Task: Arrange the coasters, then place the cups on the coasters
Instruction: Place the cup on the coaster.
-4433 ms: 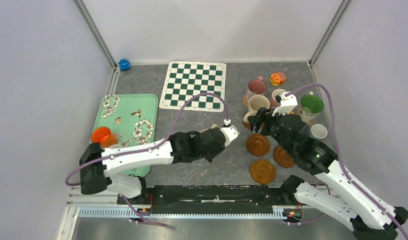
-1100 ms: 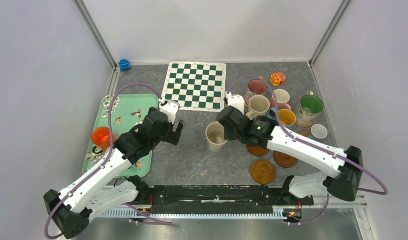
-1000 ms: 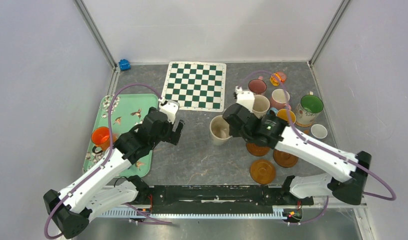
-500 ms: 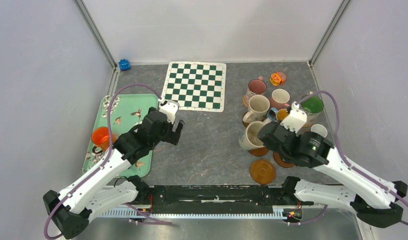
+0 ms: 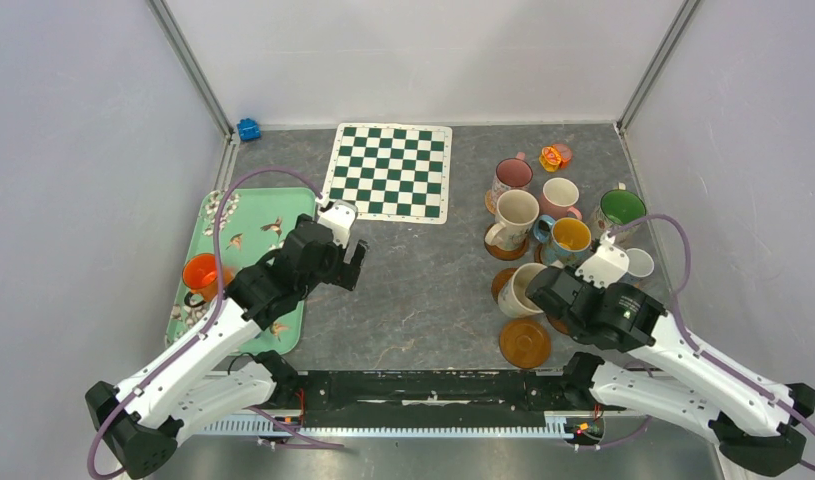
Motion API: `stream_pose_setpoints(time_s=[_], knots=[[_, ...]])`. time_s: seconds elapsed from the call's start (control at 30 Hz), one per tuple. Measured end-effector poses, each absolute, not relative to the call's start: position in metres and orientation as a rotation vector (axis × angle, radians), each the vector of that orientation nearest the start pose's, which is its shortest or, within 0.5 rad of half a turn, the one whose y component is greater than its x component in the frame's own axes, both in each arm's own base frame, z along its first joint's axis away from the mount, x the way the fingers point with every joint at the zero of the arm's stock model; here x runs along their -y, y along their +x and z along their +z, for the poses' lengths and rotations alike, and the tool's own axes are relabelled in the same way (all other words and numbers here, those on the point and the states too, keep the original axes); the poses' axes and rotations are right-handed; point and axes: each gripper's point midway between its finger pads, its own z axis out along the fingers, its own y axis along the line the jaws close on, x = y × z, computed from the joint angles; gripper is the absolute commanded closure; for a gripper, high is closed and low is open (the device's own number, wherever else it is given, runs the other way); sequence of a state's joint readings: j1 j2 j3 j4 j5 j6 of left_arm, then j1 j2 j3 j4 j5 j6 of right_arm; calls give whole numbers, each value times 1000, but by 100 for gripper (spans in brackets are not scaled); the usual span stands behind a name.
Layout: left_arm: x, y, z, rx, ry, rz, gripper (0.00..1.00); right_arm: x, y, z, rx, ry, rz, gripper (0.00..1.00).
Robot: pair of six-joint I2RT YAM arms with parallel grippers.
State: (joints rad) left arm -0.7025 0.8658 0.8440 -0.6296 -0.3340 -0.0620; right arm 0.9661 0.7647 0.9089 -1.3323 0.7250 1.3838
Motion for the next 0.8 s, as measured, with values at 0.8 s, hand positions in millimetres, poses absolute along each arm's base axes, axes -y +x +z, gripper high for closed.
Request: stream_pose_setpoints(time_s=[0.8], knots=[[128, 235, 190, -2120, 514, -67, 0, -5, 154, 158, -2239, 840, -198, 100]])
